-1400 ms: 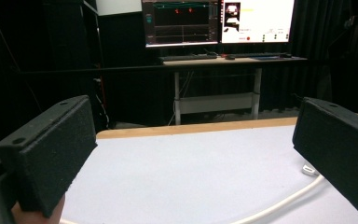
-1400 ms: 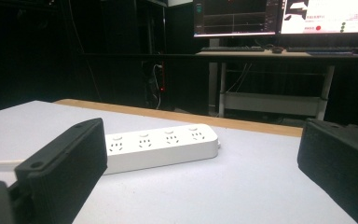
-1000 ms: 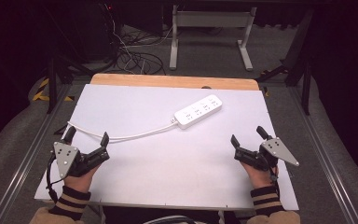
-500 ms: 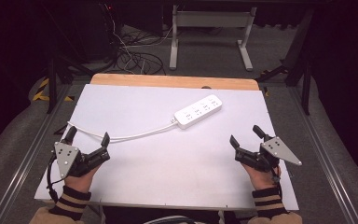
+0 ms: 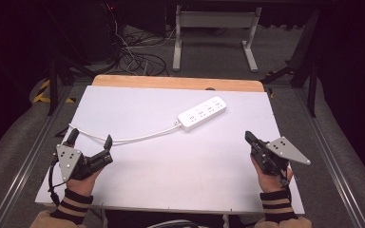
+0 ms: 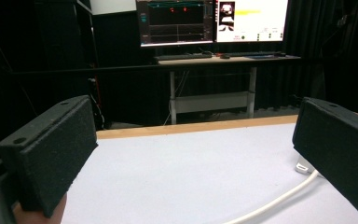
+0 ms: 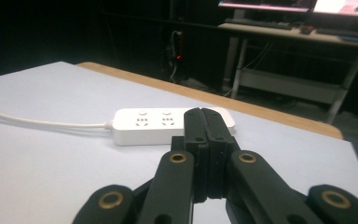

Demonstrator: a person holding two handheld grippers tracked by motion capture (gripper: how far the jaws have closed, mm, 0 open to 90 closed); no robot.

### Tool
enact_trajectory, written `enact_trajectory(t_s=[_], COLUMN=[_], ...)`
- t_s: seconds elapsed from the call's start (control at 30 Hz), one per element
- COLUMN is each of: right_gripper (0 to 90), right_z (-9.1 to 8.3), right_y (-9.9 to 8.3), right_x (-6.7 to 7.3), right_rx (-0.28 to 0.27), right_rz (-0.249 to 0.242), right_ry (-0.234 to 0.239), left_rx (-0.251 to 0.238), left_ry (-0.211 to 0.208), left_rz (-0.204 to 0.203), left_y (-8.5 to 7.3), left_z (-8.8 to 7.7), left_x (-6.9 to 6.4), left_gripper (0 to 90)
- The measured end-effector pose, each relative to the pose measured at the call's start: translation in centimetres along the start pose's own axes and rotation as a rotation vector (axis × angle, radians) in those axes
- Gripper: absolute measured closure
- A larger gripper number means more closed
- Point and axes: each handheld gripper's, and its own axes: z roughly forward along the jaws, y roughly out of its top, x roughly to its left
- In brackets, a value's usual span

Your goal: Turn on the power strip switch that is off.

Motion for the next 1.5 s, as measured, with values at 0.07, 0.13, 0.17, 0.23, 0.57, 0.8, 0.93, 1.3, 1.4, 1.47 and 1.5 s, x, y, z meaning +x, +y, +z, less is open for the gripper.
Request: enact_trajectory(t_s=[0.07,0.13,0.17,0.23,0.57,0.8,0.93,1.3,1.4,1.47,1.5], right_gripper=[90.0,90.0,90.0,90.0,90.0,90.0,90.0,90.0,90.0,90.0,90.0], right_z=[0.3,0.5,0.7,1.2,13.3,22.4,25.7,27.8,28.1,28.1,28.1], right_y=[1.1,2.3,2.9,4.3,9.1,7.8,6.3,3.9,3.6,3.6,3.6], right_x=[0.1,0.5,0.8,1.3,5.7,7.7,8.0,7.2,7.3,7.4,7.4], right_rx=[0.031,0.016,-0.001,-0.008,0.258,0.531,0.656,0.72,0.719,0.718,0.717], right_rz=[0.015,0.019,0.014,0.002,-0.056,-0.101,-0.118,-0.105,-0.112,-0.113,-0.112], right_ry=[0.026,0.025,0.017,0.017,0.122,0.093,0.064,0.052,0.049,0.045,0.044], left_rx=[0.001,0.004,0.003,0.002,0.009,0.022,0.027,0.033,0.033,0.031,0.034], left_ry=[-0.001,0.001,0.003,0.004,0.004,-0.006,-0.01,-0.002,0.0,0.002,0.002], left_rz=[0.001,0.0,0.0,0.002,0.006,0.008,0.006,0.009,0.015,0.017,0.013], left_y=[0.0,0.0,0.0,0.0,-0.1,-0.2,-0.2,-0.2,-0.2,-0.2,-0.2], left_z=[0.0,0.1,0.1,0.1,0.3,0.4,0.3,0.1,0.1,0.1,0.1], left_x=[0.0,0.0,0.1,0.1,0.1,0.0,0.1,0.1,0.1,0.1,0.2], left_gripper=[0.2,0.2,0.3,0.3,0.3,0.3,0.3,0.4,0.4,0.4,0.4])
